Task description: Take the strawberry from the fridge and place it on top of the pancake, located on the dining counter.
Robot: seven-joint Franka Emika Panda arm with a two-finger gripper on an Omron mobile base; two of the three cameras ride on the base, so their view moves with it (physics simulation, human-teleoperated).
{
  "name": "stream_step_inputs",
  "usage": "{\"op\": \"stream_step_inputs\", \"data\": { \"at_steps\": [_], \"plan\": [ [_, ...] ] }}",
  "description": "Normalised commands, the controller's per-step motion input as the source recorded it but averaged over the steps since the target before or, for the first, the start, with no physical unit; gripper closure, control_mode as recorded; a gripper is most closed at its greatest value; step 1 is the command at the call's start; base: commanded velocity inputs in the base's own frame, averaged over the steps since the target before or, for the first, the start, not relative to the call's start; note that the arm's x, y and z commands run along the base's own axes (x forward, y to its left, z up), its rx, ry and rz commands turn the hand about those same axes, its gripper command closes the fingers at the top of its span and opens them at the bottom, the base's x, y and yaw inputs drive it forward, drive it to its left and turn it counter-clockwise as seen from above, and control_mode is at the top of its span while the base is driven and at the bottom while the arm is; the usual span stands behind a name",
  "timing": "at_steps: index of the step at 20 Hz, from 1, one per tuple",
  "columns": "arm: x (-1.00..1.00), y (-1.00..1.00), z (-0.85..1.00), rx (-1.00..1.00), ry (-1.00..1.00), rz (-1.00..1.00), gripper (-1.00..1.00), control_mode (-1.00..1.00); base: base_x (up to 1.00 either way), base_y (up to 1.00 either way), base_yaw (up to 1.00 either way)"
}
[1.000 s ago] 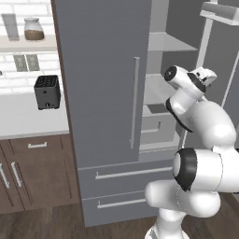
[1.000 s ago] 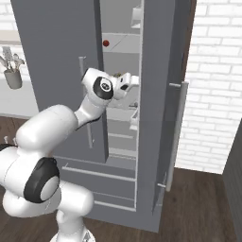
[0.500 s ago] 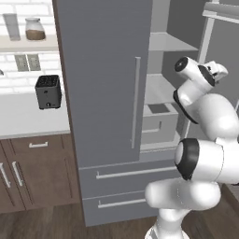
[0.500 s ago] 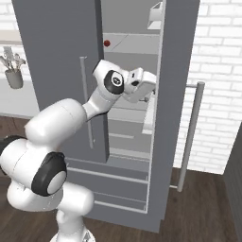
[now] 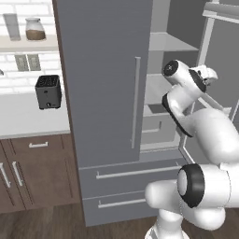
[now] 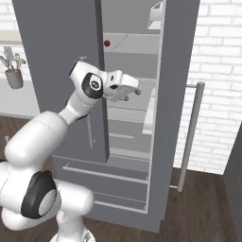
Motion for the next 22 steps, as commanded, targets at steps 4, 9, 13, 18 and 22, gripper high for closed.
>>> {"op": "stream_step_inputs", "data": {
  "at_steps": [4, 9, 13, 18, 22],
  "plan": [
    [0.0, 1.0, -0.02, 0.1, 0.0, 0.23, -1.0, -1.0, 0.0, 0.0, 0.0],
    [0.0, 1.0, -0.14, 0.25, 0.0, 0.29, -1.0, -1.0, 0.0, 0.0, 0.0],
    [0.0, 1.0, -0.16, 0.32, 0.0, 0.33, -1.0, -1.0, 0.0, 0.0, 0.0],
    [0.01, 0.89, -0.04, 0.24, 0.0, 0.17, -1.0, -1.0, 0.0, 0.0, 0.0],
    [0.21, 0.16, 0.02, 0.06, -0.01, 0.0, -1.0, -1.0, 0.0, 0.0, 0.0]
  ]
}}
